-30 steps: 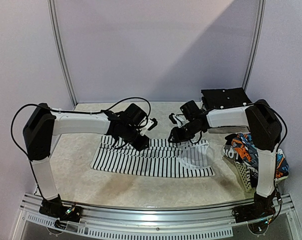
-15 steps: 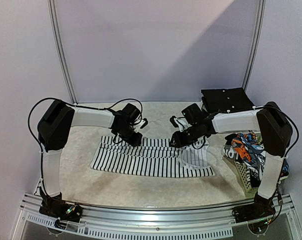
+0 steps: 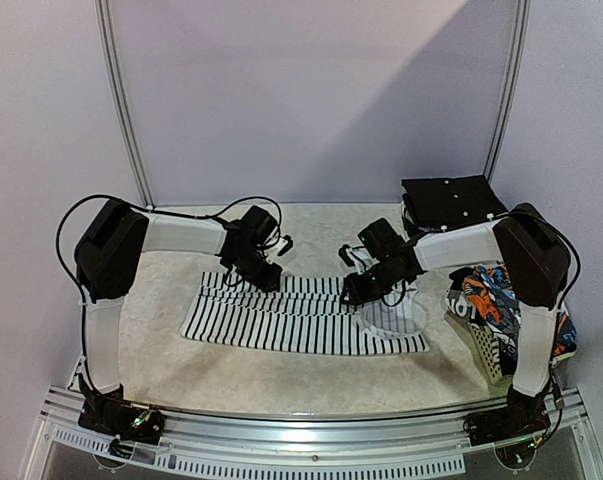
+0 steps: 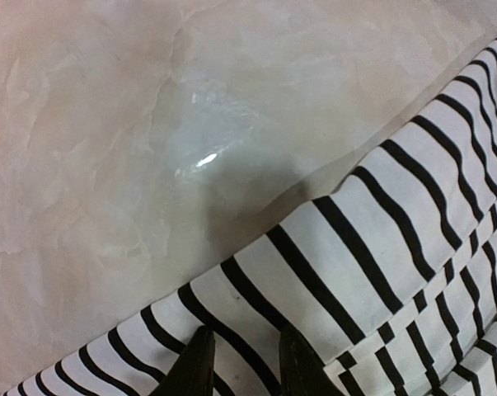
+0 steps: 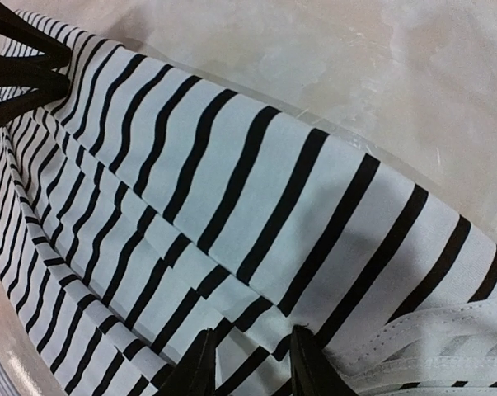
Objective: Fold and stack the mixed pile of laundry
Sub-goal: Smooth out the rectangle-folded tank top at the center of the board, then adjust the rectangle-folded tank top at the center of the board.
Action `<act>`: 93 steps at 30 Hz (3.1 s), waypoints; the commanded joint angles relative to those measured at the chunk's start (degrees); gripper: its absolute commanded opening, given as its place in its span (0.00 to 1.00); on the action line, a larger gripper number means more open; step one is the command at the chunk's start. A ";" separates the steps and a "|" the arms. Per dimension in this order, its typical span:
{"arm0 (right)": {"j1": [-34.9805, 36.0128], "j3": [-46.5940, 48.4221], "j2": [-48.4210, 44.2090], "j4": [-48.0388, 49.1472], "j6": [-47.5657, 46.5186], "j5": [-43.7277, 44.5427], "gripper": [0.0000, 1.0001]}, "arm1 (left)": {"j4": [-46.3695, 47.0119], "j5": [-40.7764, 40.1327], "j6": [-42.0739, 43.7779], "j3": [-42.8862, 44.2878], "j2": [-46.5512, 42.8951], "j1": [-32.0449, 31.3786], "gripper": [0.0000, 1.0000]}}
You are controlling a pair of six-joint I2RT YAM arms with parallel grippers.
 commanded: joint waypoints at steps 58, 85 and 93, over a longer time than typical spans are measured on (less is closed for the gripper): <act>3.40 0.16 4.90 -3.91 8.80 15.82 0.31 | -0.04 -11.11 -13.81 -15.44 -8.87 8.28 0.28; -10.44 41.14 27.26 -22.30 0.01 -5.87 0.33 | 13.97 2.40 -40.10 -41.23 -28.46 -7.39 0.30; -12.20 53.17 32.99 -28.97 -2.58 -7.15 0.34 | 24.37 5.23 -46.72 -39.50 -22.48 -15.15 0.30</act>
